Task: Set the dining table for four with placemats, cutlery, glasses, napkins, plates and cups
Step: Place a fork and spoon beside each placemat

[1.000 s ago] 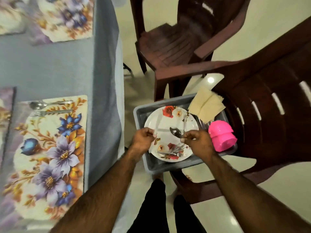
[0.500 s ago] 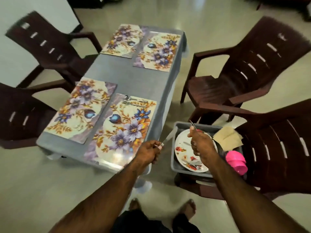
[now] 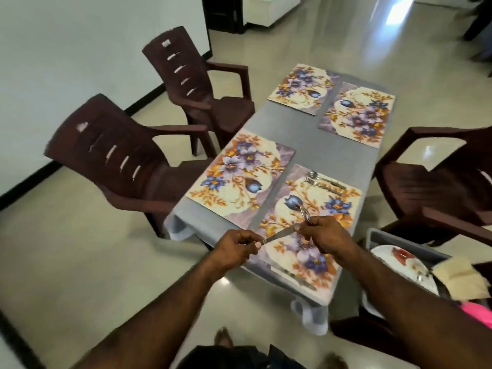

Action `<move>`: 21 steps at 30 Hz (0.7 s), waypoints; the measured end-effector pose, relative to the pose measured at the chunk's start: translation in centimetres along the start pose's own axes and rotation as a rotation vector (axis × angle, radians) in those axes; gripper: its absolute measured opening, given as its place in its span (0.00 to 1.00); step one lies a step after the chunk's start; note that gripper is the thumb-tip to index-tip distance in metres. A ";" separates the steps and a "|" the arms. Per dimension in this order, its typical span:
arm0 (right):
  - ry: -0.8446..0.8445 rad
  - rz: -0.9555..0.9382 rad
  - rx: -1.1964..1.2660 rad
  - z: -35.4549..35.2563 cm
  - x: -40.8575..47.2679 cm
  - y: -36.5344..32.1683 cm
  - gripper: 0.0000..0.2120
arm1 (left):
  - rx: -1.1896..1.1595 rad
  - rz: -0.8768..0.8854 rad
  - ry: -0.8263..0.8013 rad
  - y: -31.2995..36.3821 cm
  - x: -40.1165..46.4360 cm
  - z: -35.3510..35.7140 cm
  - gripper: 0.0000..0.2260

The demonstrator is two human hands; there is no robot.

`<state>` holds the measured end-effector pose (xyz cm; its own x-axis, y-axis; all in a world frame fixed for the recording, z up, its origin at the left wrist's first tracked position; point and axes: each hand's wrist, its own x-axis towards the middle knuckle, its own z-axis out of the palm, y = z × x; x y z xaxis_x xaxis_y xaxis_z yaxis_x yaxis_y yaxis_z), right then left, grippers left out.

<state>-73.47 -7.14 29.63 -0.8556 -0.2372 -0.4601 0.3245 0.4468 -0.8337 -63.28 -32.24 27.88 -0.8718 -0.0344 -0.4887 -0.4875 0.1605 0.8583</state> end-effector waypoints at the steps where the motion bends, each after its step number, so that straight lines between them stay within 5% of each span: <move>1: -0.009 -0.002 0.004 1.7 0.7 -1.2 0.09 | 0.008 0.003 -0.002 -0.1 0.0 -2.2 0.06; 10: 0.025 0.074 0.099 8.3 8.3 -4.5 0.02 | 0.038 -0.066 0.072 -1.2 6.3 -14.3 0.07; 14: 0.119 0.024 0.103 9.5 14.7 -3.1 0.10 | 0.371 0.009 0.136 -1.5 13.7 -17.8 0.06; 17: 0.154 -0.101 -0.067 9.6 18.9 -3.0 0.04 | 0.729 0.139 0.199 0.5 19.0 -19.7 0.04; 21: 0.190 -0.149 -0.213 9.1 24.5 -3.5 0.06 | 0.878 0.226 0.247 3.9 26.3 -21.2 0.05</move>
<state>-91.92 -22.38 18.44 -0.9540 -0.1571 -0.2555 0.1154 0.5942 -0.7960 -89.13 -53.39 21.70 -0.9761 -0.1036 -0.1911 -0.1815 0.8720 0.4546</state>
